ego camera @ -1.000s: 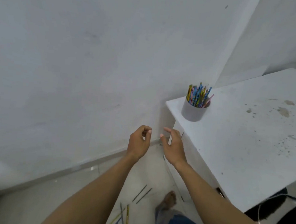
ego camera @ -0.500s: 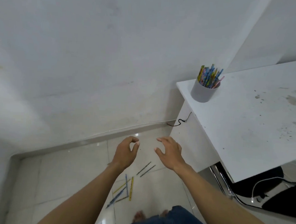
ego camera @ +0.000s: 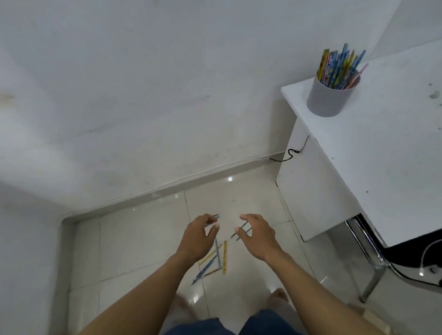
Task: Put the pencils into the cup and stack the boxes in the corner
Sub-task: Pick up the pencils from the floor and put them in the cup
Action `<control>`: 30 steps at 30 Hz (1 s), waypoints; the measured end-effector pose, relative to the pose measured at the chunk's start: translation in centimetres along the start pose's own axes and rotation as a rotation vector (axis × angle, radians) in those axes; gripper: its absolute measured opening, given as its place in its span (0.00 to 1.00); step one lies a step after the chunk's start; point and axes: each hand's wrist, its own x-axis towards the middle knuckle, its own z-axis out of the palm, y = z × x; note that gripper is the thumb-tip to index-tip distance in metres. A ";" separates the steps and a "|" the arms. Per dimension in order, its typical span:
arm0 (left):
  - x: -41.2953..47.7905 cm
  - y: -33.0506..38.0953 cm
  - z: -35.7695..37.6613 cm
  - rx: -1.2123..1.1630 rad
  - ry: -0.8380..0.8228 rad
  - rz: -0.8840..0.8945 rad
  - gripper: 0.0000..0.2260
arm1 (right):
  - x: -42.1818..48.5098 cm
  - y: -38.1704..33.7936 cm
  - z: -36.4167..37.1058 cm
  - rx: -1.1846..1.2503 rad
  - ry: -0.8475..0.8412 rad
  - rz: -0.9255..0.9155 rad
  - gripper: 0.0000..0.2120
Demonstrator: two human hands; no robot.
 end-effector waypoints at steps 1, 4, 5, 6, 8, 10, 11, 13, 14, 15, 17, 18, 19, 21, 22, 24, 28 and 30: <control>0.4 -0.5 0.2 0.015 -0.022 -0.002 0.09 | 0.3 0.4 0.0 0.023 0.007 0.022 0.22; 2.1 -2.6 0.4 0.053 -0.080 0.007 0.10 | 1.6 1.7 0.2 0.081 0.042 0.098 0.21; 3.1 -3.7 0.5 0.061 -0.109 0.013 0.10 | 2.5 2.1 0.8 0.093 0.062 0.133 0.21; 3.7 -4.6 0.5 0.053 -0.114 0.025 0.09 | 3.1 2.4 0.9 0.095 0.071 0.153 0.21; 5.0 -6.7 0.5 0.034 -0.134 0.044 0.09 | 4.4 3.0 2.2 0.094 0.094 0.199 0.21; 6.5 -9.8 0.5 0.019 -0.178 0.049 0.08 | 6.2 3.1 4.9 0.126 0.123 0.262 0.21; 7.2 -11.4 0.5 0.016 -0.192 0.057 0.08 | 7.2 3.0 6.4 0.140 0.128 0.283 0.21; 8.5 -14.2 0.7 0.037 -0.219 0.072 0.07 | 8.6 3.1 9.3 0.152 0.112 0.321 0.21; 9.4 -15.7 0.9 0.036 -0.228 0.065 0.07 | 9.7 3.3 10.9 0.168 0.098 0.346 0.21; 10.6 -18.1 1.5 0.047 -0.241 0.045 0.07 | 11.1 3.9 13.4 0.187 0.079 0.378 0.21; 12.5 -21.1 2.2 0.073 -0.226 0.020 0.07 | 12.7 4.7 16.4 0.241 0.044 0.424 0.21; 13.4 -22.7 2.9 0.084 -0.231 0.005 0.06 | 13.7 5.6 18.1 0.261 0.018 0.449 0.21; 14.1 -24.2 3.7 0.094 -0.238 -0.015 0.07 | 14.7 6.7 19.7 0.265 -0.006 0.465 0.21; 15.7 -26.9 5.7 0.095 -0.240 -0.032 0.07 | 16.8 8.8 21.9 0.277 -0.022 0.496 0.21; 16.4 -28.1 6.8 0.097 -0.239 -0.037 0.08 | 17.6 10.0 22.8 0.284 -0.019 0.510 0.21; 17.4 -30.6 9.6 0.105 -0.243 -0.054 0.09 | 19.3 12.7 24.6 0.272 0.002 0.530 0.21; 18.0 -36.4 17.0 0.139 -0.343 -0.122 0.11 | 21.6 19.0 28.8 0.192 -0.003 0.580 0.20; 17.2 -39.9 21.2 0.148 -0.395 -0.194 0.15 | 22.5 22.5 31.7 0.149 -0.035 0.606 0.20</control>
